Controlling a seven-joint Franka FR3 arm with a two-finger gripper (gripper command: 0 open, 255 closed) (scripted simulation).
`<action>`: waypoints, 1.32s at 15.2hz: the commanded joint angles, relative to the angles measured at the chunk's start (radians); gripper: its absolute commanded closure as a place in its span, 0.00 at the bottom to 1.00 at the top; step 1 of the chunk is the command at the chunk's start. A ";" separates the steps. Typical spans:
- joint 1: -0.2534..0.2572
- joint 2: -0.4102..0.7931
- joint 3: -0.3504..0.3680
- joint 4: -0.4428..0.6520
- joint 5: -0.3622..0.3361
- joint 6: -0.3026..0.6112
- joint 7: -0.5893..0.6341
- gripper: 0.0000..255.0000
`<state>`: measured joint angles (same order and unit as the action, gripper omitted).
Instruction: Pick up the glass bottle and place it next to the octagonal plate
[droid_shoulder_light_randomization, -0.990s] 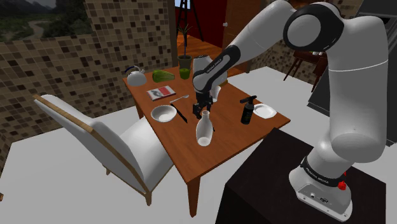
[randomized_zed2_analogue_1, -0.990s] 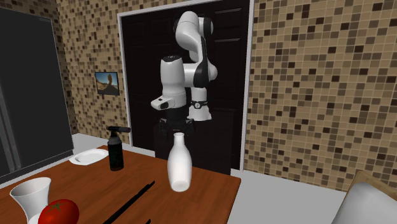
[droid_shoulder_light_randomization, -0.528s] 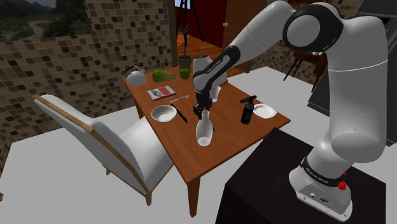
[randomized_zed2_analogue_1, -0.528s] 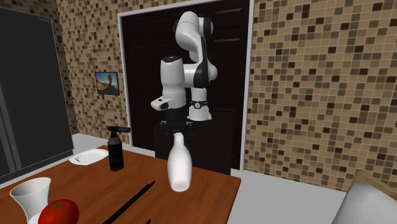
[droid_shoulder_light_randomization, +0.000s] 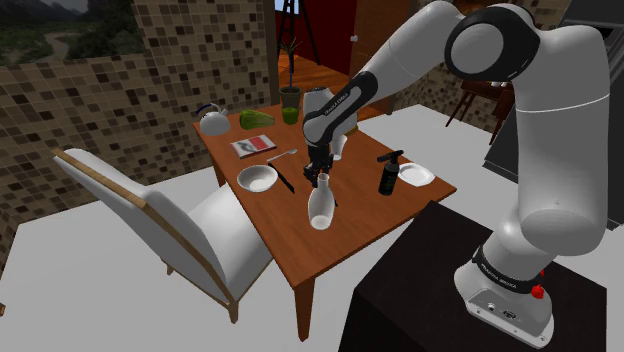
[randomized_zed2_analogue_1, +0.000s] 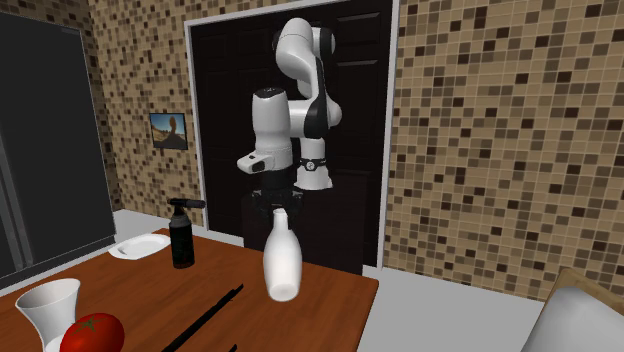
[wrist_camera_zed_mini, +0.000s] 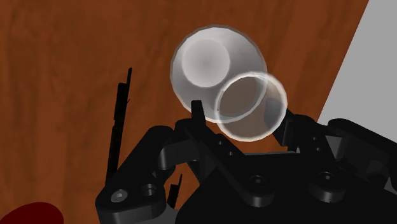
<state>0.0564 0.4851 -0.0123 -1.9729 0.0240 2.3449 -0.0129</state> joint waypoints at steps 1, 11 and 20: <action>0.000 0.001 0.000 0.000 0.000 0.000 0.000 1.00; 0.001 -0.094 -0.002 0.009 -0.003 -0.104 0.003 1.00; 0.001 -0.167 -0.002 0.036 -0.005 -0.204 0.005 1.00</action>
<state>0.0582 0.3242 -0.0144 -1.9445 0.0192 2.1542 -0.0076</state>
